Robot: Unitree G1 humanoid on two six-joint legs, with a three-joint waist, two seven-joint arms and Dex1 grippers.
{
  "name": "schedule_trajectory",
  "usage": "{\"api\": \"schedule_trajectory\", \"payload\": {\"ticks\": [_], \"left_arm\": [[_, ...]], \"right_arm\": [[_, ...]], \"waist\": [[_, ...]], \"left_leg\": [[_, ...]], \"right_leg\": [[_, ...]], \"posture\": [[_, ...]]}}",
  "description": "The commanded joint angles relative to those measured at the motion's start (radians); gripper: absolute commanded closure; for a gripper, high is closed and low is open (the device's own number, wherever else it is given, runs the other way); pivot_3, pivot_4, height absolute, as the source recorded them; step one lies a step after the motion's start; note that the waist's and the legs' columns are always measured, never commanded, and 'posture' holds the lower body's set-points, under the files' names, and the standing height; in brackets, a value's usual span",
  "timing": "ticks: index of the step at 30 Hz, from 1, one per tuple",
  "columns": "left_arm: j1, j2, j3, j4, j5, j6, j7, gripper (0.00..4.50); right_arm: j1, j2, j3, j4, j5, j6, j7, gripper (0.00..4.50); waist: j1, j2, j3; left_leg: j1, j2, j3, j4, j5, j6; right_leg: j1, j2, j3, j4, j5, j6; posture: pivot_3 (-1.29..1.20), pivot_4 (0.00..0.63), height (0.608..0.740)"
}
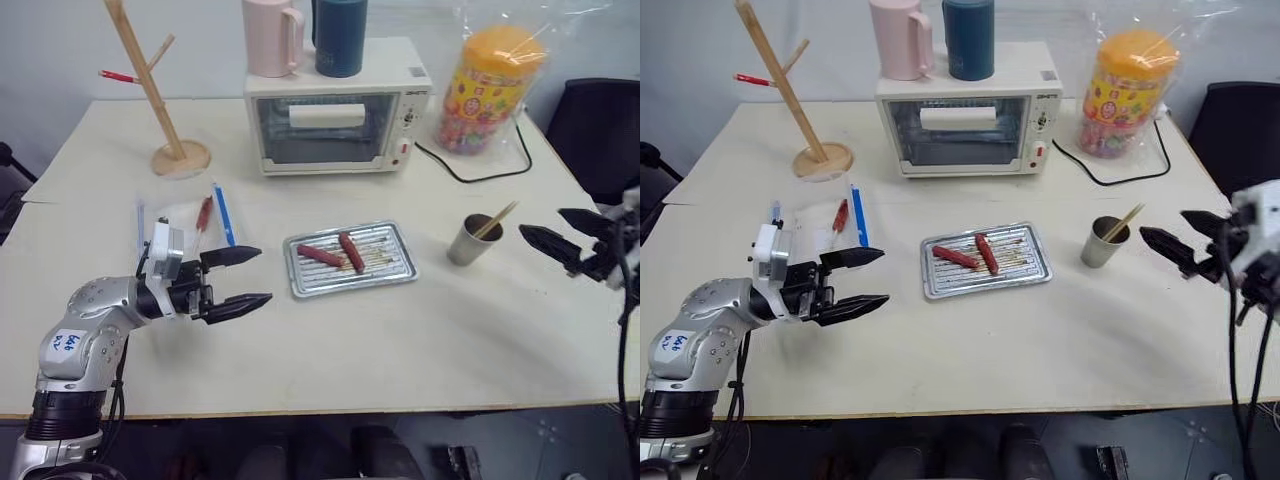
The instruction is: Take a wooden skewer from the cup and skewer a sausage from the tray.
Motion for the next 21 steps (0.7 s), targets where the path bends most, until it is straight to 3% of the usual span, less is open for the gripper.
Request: {"api": "schedule_trajectory", "payload": {"ticks": [1,7,21], "left_arm": [[0.02,-0.005,0.016,-0.046,-0.004,-0.006,0.019,0.05],[0.054,-0.008,0.028,-0.083,-0.013,0.001,0.049,0.05],[0.07,-0.009,0.033,-0.089,-0.008,-0.006,0.069,0.05]], "right_arm": [[-0.115,0.019,0.048,0.044,-0.024,0.086,-0.044,0.0],[-0.224,0.036,0.11,0.109,-0.077,0.109,-0.008,0.0],[-0.259,0.03,0.107,-0.01,-0.033,0.248,0.08,0.0]], "waist": [[0.001,0.0,0.0],[0.001,0.0,0.0],[-0.008,0.0,0.0]], "left_leg": [[-0.003,0.0,0.001,0.002,0.0,0.0],[-0.007,-0.004,0.002,0.005,0.0,0.002],[-0.007,-0.004,0.002,0.004,0.0,0.002]], "right_leg": [[-0.003,0.0,0.0,0.001,0.0,0.0],[-0.007,-0.004,0.001,0.003,0.001,0.002],[-0.008,-0.004,0.001,0.005,0.001,0.002]], "posture": [[0.0,0.15,0.74],[0.0,0.15,0.74],[0.0,0.15,0.74]]}}
